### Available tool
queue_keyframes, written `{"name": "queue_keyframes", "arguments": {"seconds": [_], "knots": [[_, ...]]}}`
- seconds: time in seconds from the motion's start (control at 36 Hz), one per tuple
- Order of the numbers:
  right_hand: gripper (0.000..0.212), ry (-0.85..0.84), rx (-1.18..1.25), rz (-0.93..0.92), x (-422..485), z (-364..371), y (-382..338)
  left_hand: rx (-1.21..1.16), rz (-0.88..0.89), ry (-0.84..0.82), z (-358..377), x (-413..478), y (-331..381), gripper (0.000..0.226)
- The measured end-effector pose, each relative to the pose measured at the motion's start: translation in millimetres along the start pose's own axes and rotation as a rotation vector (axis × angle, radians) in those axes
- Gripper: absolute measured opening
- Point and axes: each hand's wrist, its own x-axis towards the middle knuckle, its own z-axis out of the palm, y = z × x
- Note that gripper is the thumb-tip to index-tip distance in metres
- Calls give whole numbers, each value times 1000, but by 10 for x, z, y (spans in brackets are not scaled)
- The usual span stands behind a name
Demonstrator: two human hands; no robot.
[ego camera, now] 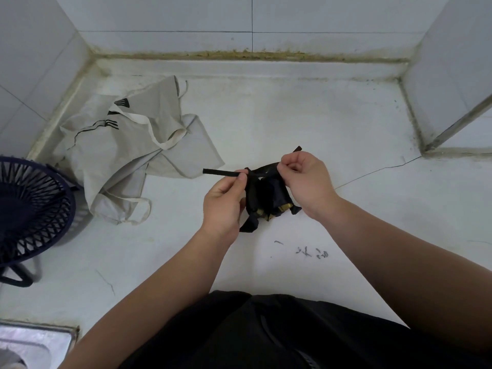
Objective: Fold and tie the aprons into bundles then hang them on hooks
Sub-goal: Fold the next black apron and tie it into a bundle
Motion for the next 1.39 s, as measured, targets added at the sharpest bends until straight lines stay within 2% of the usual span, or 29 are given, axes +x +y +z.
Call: {"name": "queue_keyframes", "arguments": {"seconds": [0.11, 0.17, 0.28, 0.39, 0.47, 0.58, 0.83, 0.92, 1.11, 1.22, 1.39], "knots": [[7, -3, -318, -90, -99, 28, 44, -10, -1, 0, 16, -3, -22, 16], [10, 37, -371, -73, -116, 40, 61, -22, 11, -2, 30, -7, -35, 16], [14, 61, -258, 24, -68, 48, 82, -43, 48, -19, 45, 11, -52, 17], [35, 66, -77, 81, -15, 50, 98, -53, 54, -60, 34, 43, -61, 19], [26, 87, -52, 109, -29, 35, 89, -94, 22, -48, 11, 36, -64, 21], [27, 96, 14, 140, -37, -27, 76, -183, -41, 14, 19, 52, -6, 22], [26, 223, -114, 81, 42, -124, 65, -343, -51, 211, 38, 125, 155, 19], [28, 252, -104, 116, 73, -141, 3, -323, -50, 193, 52, 169, 204, 19], [31, 156, 52, 161, 88, -132, -108, -70, -64, -6, 134, 191, 209, 21], [15, 109, 64, 244, 57, -67, -31, -15, -101, 0, 180, 174, 123, 26], [36, -23, -207, 275, 34, -5, -55, 14, -63, -11, 180, 186, 107, 28]]}}
